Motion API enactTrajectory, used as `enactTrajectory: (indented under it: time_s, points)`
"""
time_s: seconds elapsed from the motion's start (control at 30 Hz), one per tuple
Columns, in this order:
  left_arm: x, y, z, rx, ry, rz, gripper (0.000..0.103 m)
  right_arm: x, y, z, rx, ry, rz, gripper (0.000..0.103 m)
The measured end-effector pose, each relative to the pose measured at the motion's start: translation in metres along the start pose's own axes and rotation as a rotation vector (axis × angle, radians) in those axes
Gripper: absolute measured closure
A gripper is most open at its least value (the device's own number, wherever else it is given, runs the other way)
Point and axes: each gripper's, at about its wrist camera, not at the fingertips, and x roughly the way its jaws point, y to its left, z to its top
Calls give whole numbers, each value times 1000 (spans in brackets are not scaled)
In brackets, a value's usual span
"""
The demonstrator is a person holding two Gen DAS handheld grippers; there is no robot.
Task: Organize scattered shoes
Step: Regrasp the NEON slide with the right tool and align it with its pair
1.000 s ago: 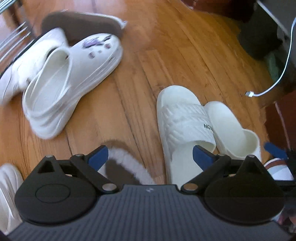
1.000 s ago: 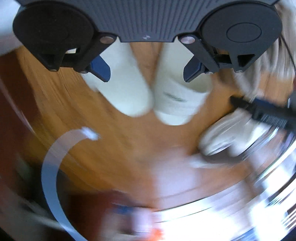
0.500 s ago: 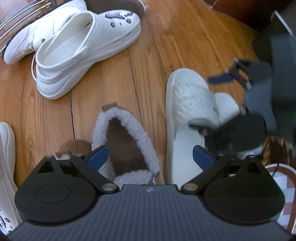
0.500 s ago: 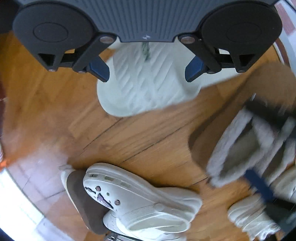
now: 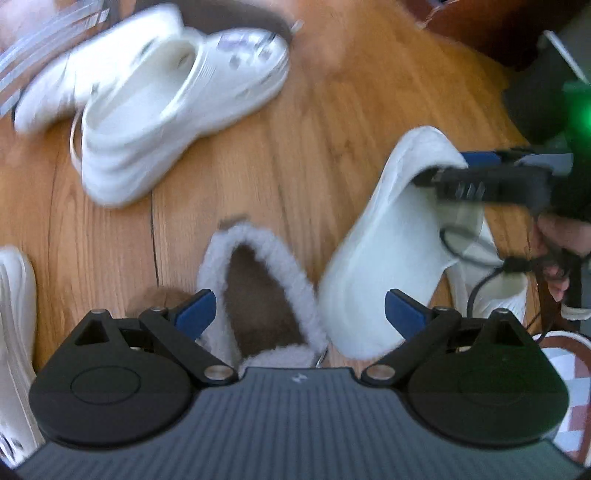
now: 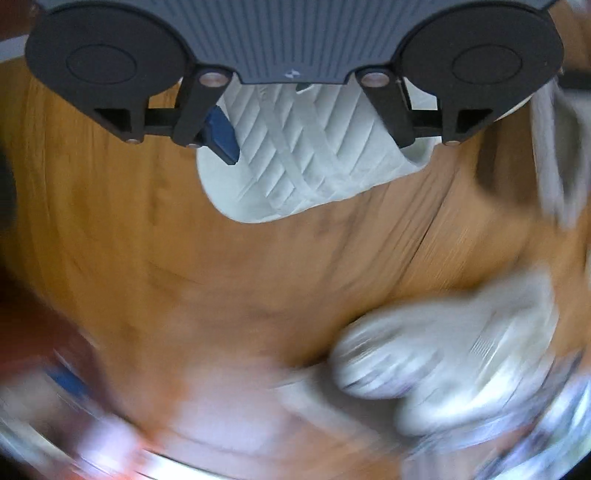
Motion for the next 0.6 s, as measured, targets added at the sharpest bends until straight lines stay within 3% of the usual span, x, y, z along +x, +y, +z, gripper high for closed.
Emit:
enactTrajectory:
  time_s: [0.03,0.17,0.23,0.33,0.43,0.53,0.6]
  points:
    - [-3,-2,0,4,-11,-3,4,-12,-14,0,111,-33,35,38]
    - [-20,-6,1,3,-76,1,4,-39,-36,-7,362,-83,140,38]
    - [-31,-10,3,46,-138,27,3,-51,-46,-19,543,-64,216,38]
    - [-40,-9,8,79,-148,49,3,-58,-52,-44,727,-32,308,37]
    - [-45,-5,11,80,-142,62,3,-77,-41,-81,875,-66,319,35]
    - [-38,-9,10,115,-134,74,3,-91,-21,-119,894,-65,330,32]
    - [-29,-13,9,139,-111,75,3,-92,-14,-140,958,-44,355,17]
